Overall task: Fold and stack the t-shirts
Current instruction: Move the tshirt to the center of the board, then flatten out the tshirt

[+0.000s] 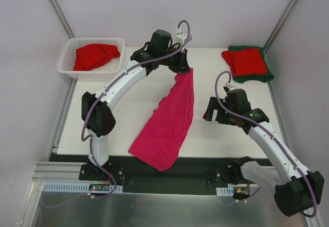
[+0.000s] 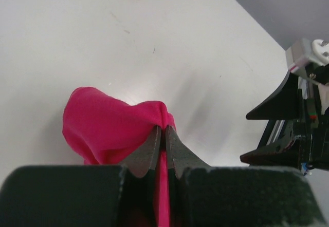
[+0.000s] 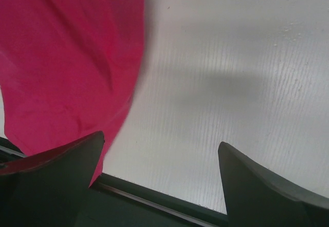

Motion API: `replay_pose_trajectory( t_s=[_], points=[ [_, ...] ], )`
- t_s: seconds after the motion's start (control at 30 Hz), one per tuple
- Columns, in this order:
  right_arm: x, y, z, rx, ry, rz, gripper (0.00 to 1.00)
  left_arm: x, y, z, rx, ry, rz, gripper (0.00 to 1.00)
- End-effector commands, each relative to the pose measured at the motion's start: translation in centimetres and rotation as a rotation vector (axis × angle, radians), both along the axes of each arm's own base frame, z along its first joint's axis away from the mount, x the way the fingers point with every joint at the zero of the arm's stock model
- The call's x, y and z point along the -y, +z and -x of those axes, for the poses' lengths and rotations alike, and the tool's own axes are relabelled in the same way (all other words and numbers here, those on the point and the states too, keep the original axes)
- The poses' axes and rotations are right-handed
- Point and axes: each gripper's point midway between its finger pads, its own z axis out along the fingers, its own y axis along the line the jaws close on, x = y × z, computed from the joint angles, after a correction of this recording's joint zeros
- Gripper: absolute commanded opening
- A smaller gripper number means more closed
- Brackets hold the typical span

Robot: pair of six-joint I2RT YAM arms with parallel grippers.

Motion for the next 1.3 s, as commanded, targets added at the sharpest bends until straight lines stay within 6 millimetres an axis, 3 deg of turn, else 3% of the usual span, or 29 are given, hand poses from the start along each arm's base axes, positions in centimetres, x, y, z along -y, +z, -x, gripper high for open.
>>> replay_pose_trajectory(
  t_s=[0.0,0.23,0.37,0.4,0.47,0.5,0.53,0.57,0.63,0.7,0.73,0.77,0.8,0.83,0.87,0.9,0.93,0.97,1.0,1.03,1.07,1.1,1.13,1.2,1.23,1.27],
  points=[
    [0.0,0.7,-0.3,0.020,-0.011,0.003,0.96,3.0,3.1,-0.2,0.065,-0.118,0.110,0.00],
    [0.1,0.6,-0.1,0.011,-0.008,0.010,0.96,5.4,3.1,-0.6,0.076,-0.203,0.147,0.00],
    [0.1,0.9,-0.1,0.019,-0.008,0.012,0.96,6.5,1.6,-0.1,0.009,-0.276,0.174,0.00],
    [0.1,0.9,0.0,0.019,-0.010,0.013,0.96,6.7,1.5,0.2,-0.003,-0.292,0.178,0.04],
    [0.2,0.9,0.0,0.019,-0.010,0.014,0.96,6.7,0.5,0.4,-0.020,-0.293,0.165,0.31],
    [0.2,0.8,0.0,0.017,-0.010,0.016,0.96,6.7,0.3,0.5,-0.023,-0.291,0.159,0.51],
    [0.2,0.7,0.0,0.014,-0.009,0.016,0.96,6.5,-0.6,0.5,-0.034,-0.273,0.139,0.87],
    [0.2,0.6,0.0,0.012,-0.009,0.017,0.96,6.2,-0.1,0.8,-0.020,-0.267,0.135,0.98],
    [0.1,0.4,0.0,0.008,-0.006,0.017,0.96,5.6,-1.0,1.0,-0.023,-0.238,0.103,0.99],
    [0.0,0.4,-0.1,0.008,-0.003,0.014,0.96,4.6,0.3,1.6,0.011,-0.217,0.096,0.99],
    [-0.1,0.3,-0.1,0.007,-0.002,0.012,0.96,4.0,-1.1,2.1,-0.017,-0.204,0.067,0.99],
    [-0.2,0.4,-0.2,0.009,0.001,0.009,0.96,3.1,0.1,2.6,0.014,-0.178,0.062,0.99],
    [-0.2,0.3,-0.2,0.008,0.003,0.010,0.96,2.5,0.0,3.0,0.010,-0.167,0.052,0.99],
    [-0.3,0.3,-0.4,0.011,0.002,0.010,0.96,1.6,-2.0,3.8,-0.033,-0.153,0.017,0.99],
    [-0.3,0.2,-0.4,0.009,0.004,0.012,0.96,0.7,-0.8,4.6,-0.017,-0.132,0.024,0.99],
    [-0.4,0.2,-0.4,0.008,0.008,0.013,0.96,0.2,-1.2,5.3,-0.024,-0.119,0.011,0.99],
    [-0.4,0.2,-0.5,0.011,0.011,0.015,0.96,-0.8,-3.6,6.5,-0.067,-0.104,-0.029,0.99],
    [-0.4,0.2,-0.6,0.012,0.018,0.021,0.96,-1.6,-1.8,7.5,-0.023,-0.087,0.000,0.99],
    [-0.4,0.2,-0.7,0.015,0.018,0.024,0.96,-2.3,-2.3,8.0,-0.016,-0.056,-0.015,0.99],
    [-0.3,0.3,-0.8,0.020,0.018,0.028,0.96,-3.2,-4.5,9.3,-0.059,-0.047,-0.045,0.99],
    [-0.3,0.4,-1.0,0.026,0.016,0.031,0.96,-4.1,-3.1,10.4,-0.044,-0.028,-0.017,0.99],
    [-0.4,0.9,-1.1,0.041,0.023,0.030,0.96,-4.6,-3.3,10.8,-0.038,-0.003,-0.012,0.99],
    [-0.4,1.2,-1.4,0.053,0.021,0.027,0.96,-5.5,-5.6,12.1,-0.080,0.008,-0.041,0.99],
    [-0.4,1.8,-1.8,0.074,0.019,0.030,0.96,-6.2,-5.1,13.9,-0.077,0.032,-0.007,0.99],
    [-0.4,2.0,-2.0,0.080,0.020,0.028,0.96,-6.7,-7.9,15.6,-0.109,0.040,-0.053,0.99],
    [-0.6,2.2,-2.2,0.081,0.024,0.025,0.96,-6.9,-7.8,16.8,-0.115,0.045,-0.040,0.99]
  ],
)
